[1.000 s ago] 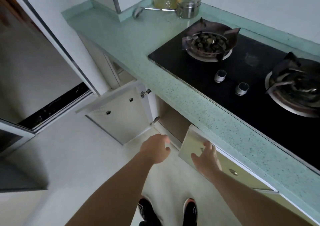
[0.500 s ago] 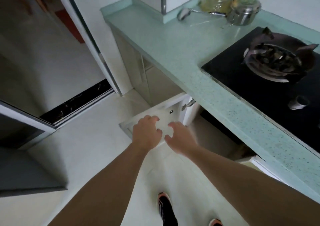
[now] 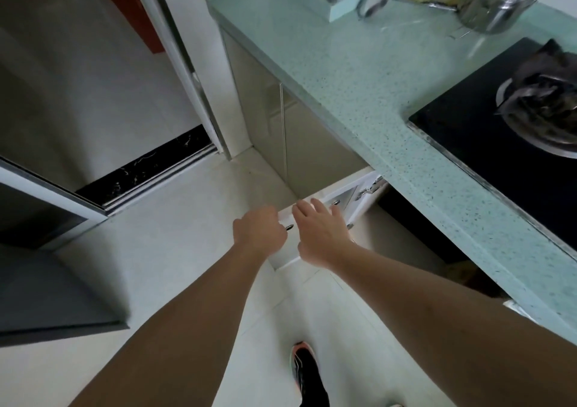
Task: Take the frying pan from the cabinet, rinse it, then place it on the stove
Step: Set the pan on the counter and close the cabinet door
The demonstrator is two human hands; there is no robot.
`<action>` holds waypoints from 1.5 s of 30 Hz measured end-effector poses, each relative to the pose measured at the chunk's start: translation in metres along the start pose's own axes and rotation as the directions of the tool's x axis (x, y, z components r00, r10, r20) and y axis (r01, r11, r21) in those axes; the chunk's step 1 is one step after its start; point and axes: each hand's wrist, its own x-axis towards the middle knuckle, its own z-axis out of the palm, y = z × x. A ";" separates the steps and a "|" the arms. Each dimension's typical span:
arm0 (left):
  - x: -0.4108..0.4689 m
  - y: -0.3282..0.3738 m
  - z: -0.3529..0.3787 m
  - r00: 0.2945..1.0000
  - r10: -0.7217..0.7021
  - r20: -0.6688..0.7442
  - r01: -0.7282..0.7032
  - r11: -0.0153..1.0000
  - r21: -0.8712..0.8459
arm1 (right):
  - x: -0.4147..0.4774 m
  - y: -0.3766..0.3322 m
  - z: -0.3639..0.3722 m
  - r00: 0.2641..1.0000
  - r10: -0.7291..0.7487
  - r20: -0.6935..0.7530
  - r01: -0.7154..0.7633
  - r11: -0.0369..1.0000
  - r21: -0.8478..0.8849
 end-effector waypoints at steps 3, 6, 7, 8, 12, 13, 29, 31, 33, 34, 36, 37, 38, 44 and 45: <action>-0.008 0.005 0.000 1.000 -0.008 0.025 0.009 1.000 -0.025 | -0.017 0.001 0.011 0.998 -0.014 -0.053 0.014 1.000 -0.007; -0.023 0.016 0.007 0.991 0.004 0.133 0.005 0.997 -0.072 | -0.038 0.011 0.017 0.993 -0.057 -0.107 0.059 0.998 0.016; -0.029 0.022 0.012 0.981 0.024 0.194 -0.008 0.996 -0.084 | -0.045 0.016 0.019 0.991 -0.066 -0.114 0.068 0.998 0.012; -0.036 0.031 0.019 0.963 0.045 0.265 -0.019 0.995 -0.098 | -0.053 0.023 0.019 0.989 -0.077 -0.123 0.077 0.997 -0.005; -0.058 0.073 0.048 0.867 0.084 0.491 0.129 0.914 -0.384 | -0.089 0.061 0.016 0.987 -0.136 -0.083 0.125 0.984 -0.123; -0.065 0.087 0.055 0.843 0.086 0.531 0.188 0.878 -0.441 | -0.100 0.071 0.015 0.989 -0.147 -0.034 0.141 0.981 -0.134; -0.112 0.246 0.114 0.797 0.066 0.601 0.542 0.360 -0.759 | -0.249 0.210 0.047 0.995 0.085 -0.059 -0.088 0.995 -0.052; -0.111 0.260 0.117 0.795 0.067 0.604 0.565 0.284 -0.775 | -0.258 0.210 0.048 0.994 0.102 0.044 -0.102 0.995 -0.021; -0.111 0.267 0.120 0.803 0.085 0.590 0.565 0.207 -0.799 | -0.266 0.210 0.053 0.982 0.140 0.130 -0.143 0.990 0.015; -0.111 0.269 0.123 0.808 0.103 0.581 0.560 0.175 -0.810 | -0.268 0.210 0.055 0.974 0.153 0.167 -0.160 0.987 0.028; -0.113 0.270 0.125 0.815 0.139 0.563 0.552 0.111 -0.826 | -0.272 0.210 0.058 0.965 0.186 0.186 -0.201 0.978 0.061; -0.115 0.272 0.125 0.814 0.153 0.560 0.552 0.097 -0.828 | -0.274 0.210 0.059 0.965 0.202 0.169 -0.219 0.972 0.085; -0.117 0.273 0.125 0.814 0.159 0.559 0.550 0.101 -0.829 | -0.275 0.211 0.059 0.966 0.217 0.144 -0.233 0.966 0.108; -0.120 0.264 0.107 0.955 0.059 0.290 0.147 0.756 -0.638 | -0.287 0.223 0.028 0.951 0.308 -0.019 -0.289 0.912 0.290; -0.121 0.262 0.098 0.975 0.132 0.180 -0.021 0.858 -0.512 | -0.289 0.226 0.018 0.942 0.333 -0.044 -0.302 0.897 0.324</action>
